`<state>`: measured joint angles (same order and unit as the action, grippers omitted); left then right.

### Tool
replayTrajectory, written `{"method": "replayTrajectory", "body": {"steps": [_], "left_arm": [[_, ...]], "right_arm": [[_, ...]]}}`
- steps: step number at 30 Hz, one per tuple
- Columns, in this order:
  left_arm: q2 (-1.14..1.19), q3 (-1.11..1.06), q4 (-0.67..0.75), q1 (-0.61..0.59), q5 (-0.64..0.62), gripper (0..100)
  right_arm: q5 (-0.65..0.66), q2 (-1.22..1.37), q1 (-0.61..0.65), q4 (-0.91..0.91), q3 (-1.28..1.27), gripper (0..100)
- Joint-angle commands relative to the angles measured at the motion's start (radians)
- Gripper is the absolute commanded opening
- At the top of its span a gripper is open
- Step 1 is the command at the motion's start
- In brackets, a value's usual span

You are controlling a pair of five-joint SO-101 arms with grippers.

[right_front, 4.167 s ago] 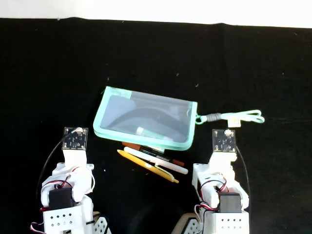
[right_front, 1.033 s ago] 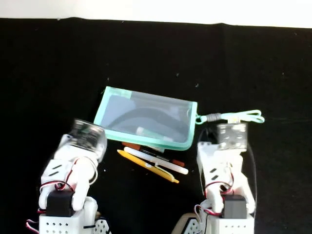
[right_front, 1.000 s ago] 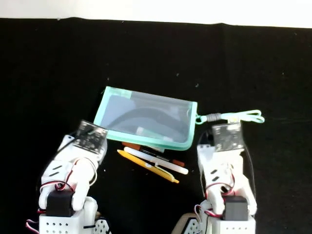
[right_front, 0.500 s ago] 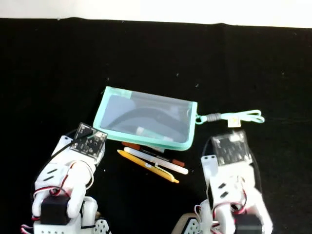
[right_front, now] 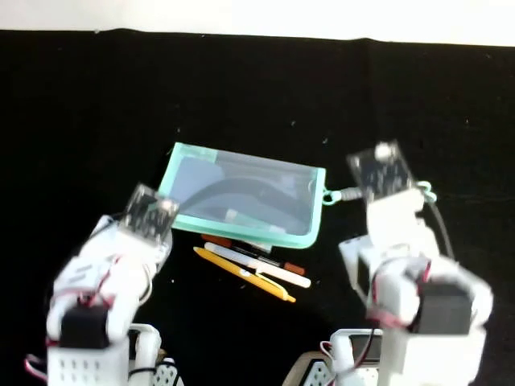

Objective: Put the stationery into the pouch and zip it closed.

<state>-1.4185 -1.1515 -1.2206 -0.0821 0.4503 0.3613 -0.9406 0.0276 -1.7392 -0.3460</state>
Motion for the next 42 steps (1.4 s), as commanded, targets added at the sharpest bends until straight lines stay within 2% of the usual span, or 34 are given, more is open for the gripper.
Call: {"method": "replayTrajectory", "body": {"steps": [1,9,11,18,22,26,29,31,34,42], "left_arm": [[0.157,0.096,0.002,-0.010,0.005,18],[0.558,0.223,0.002,-0.016,0.002,18],[0.661,0.259,0.002,-0.016,-0.034,18],[0.963,0.423,0.002,-0.016,-0.146,18],[1.093,0.507,0.002,-0.012,-0.178,18],[1.193,0.556,0.002,-0.012,-0.195,18],[1.237,0.568,0.002,-0.010,-0.195,18],[1.253,0.568,0.002,-0.010,-0.195,18],[1.259,0.568,0.002,-0.010,-0.195,18],[1.259,0.567,0.002,-0.010,-0.195,18]], "right_arm": [[0.012,0.096,-0.010,-0.021,0.104,13.0],[0.011,0.134,-0.008,0.007,0.160,13.2],[0.011,0.151,-0.015,0.025,0.148,13.4],[0.011,0.352,-0.197,0.084,0.134,13.5],[0.011,0.518,-0.255,0.097,0.136,13.5],[-0.006,0.671,-0.302,0.203,0.136,13.5],[-0.114,0.751,-0.355,0.349,0.136,13.5],[-0.137,0.782,-0.377,0.441,0.136,13.5],[-0.081,0.806,-0.380,0.535,0.136,13.5],[0.226,0.819,-0.380,0.745,0.128,13.5]]}}
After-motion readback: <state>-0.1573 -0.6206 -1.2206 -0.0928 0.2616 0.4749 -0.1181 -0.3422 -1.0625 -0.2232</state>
